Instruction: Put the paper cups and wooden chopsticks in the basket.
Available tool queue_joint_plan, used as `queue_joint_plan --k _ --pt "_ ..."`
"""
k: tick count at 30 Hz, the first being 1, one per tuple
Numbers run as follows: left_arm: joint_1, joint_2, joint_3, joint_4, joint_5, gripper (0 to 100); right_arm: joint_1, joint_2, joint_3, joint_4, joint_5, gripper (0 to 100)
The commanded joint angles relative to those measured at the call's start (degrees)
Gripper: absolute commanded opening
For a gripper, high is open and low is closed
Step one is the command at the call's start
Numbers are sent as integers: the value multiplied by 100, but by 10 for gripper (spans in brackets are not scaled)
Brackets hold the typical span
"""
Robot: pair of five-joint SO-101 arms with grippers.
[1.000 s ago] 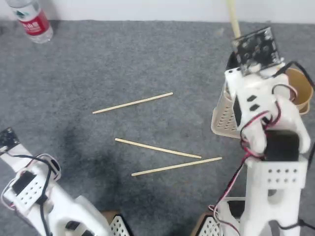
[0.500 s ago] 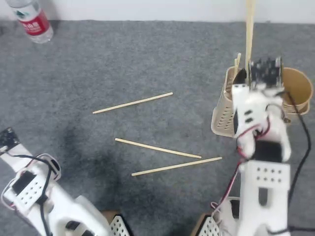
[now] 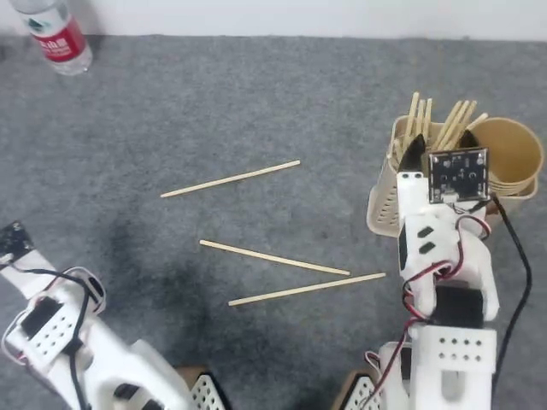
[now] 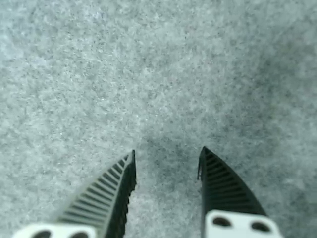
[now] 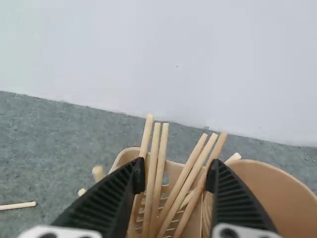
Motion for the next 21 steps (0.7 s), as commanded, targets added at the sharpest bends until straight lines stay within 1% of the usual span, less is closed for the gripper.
queue_joint_plan --k 1,7,9,10,12,14,18,21 --pt "18 -79 -22 -88 18 195 -92 -198 -484 409 -53 187" --pt "0 -79 -31 -105 35 195 -919 -92 -1591 1719 0 184" --pt "-167 -79 -66 -105 62 195 -1235 180 -1952 2229 105 184" --pt "-343 -79 -110 -105 88 195 -1429 374 -2127 2510 237 184" --pt "-695 -79 -224 -105 378 195 -1833 831 -2462 3073 457 184" --pt "-870 -79 -268 -105 624 195 -2202 1349 -2699 3530 668 184" --pt "-879 -79 -268 -105 642 195 -2721 2273 -3015 4215 1301 184" --pt "-879 -79 -268 -105 642 195 -3055 2879 -3077 4576 2145 184"
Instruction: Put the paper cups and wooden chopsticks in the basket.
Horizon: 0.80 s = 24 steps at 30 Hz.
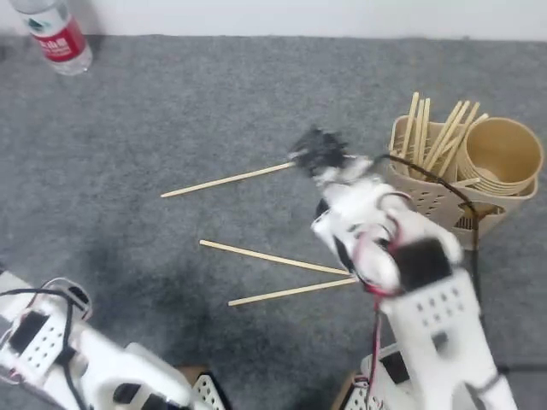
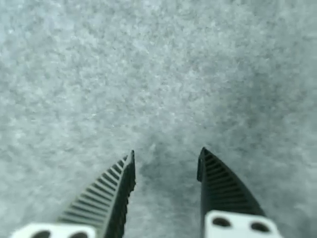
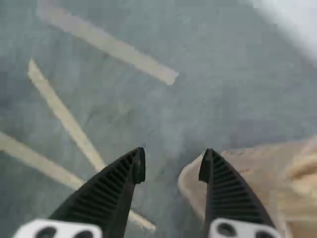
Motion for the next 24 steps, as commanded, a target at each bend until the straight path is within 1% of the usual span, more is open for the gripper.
queue_joint_plan --k 1,4,7,9,15,17,20,24 --pt "-62 -79 -268 -105 70 195 -400 646 -308 374 1108 184" --pt "-62 -79 -268 -105 70 195 -479 1174 -220 444 1881 184" --pt "-88 -79 -268 -105 70 195 -505 1754 -132 426 2374 184" --pt "-114 -79 -277 -105 70 195 -505 2202 -132 330 2576 184" --pt "-53 -79 -242 -79 62 195 -541 3547 -149 -365 2681 184" --pt "-44 -79 -242 -79 62 195 -655 3873 -149 -585 2681 184" --pt "149 -79 -224 -70 62 195 -901 4277 -149 -840 2681 184" --pt "185 -79 -224 -70 53 195 -1165 4576 -149 -1007 2646 184"
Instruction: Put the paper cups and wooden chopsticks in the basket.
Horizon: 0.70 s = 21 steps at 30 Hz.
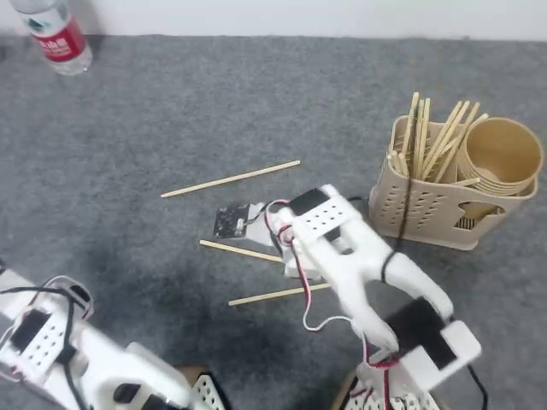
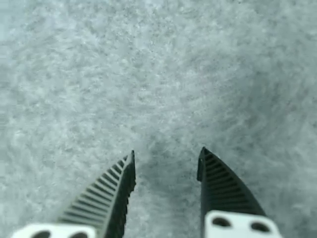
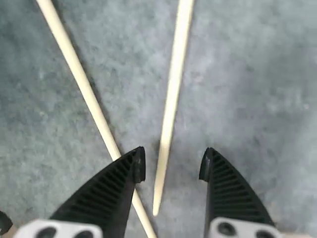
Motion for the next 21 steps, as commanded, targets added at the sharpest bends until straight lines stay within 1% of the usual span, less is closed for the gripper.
queue_joint_plan --k 1,7,8,9,12,14,16,21 --pt "88 -70 -224 -70 26 195 -215 119 -149 -145 35 184" --pt "88 -70 -224 -70 26 195 -180 541 -114 -541 26 182" --pt "88 -70 -224 -70 26 195 -180 637 -123 -558 26 169" --pt "88 -70 -224 -70 26 195 -180 699 -149 -567 35 142" --pt "88 -70 -224 -70 26 195 -171 796 -246 -532 35 2" --pt "88 -70 -224 -70 26 195 -189 804 -246 -532 53 24" --pt "88 -70 -215 -70 26 195 -189 804 -246 -532 62 2" --pt "97 -70 -180 -97 26 195 -92 593 -457 -418 44 6"
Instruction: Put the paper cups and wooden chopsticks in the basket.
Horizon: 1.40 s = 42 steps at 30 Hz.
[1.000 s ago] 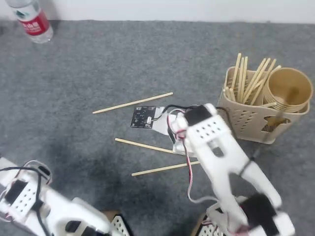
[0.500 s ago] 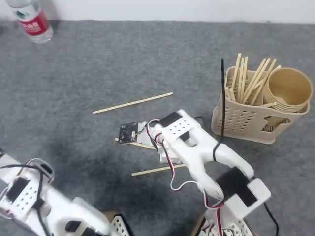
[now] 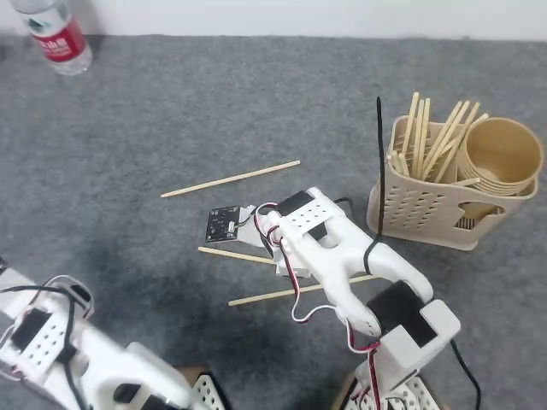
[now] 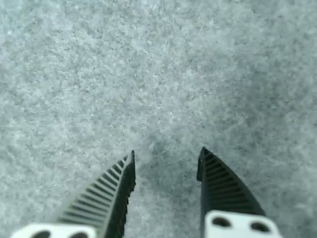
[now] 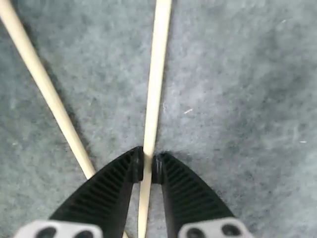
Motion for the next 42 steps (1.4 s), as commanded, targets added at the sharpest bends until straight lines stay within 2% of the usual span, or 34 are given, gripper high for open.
queue_joint_plan --k 1,7,11,16,22,27,30,34,42 --pt "53 -70 -180 -97 26 195 84 -321 -360 251 44 6" --pt "53 -70 -171 -97 26 195 558 -2308 -1705 1552 -404 6" --pt "53 -70 -171 -97 26 195 1130 -3380 -2532 1763 -695 6" --pt "53 -70 -171 -97 26 195 1859 -4004 -3059 1710 -1266 6" --pt "53 -70 -136 -105 26 195 3169 -4338 -3059 769 -2004 6" --pt "53 -79 -127 -114 26 195 3934 -4620 -2075 -198 -2954 6" --pt "53 -79 -127 -114 26 195 4048 -5253 -651 -1244 -3332 6" --pt "53 -79 -119 -114 26 195 3881 -6431 1160 -2598 -3358 6" --pt "62 -79 -119 -114 26 195 3714 -6273 1503 -3046 -3490 6"
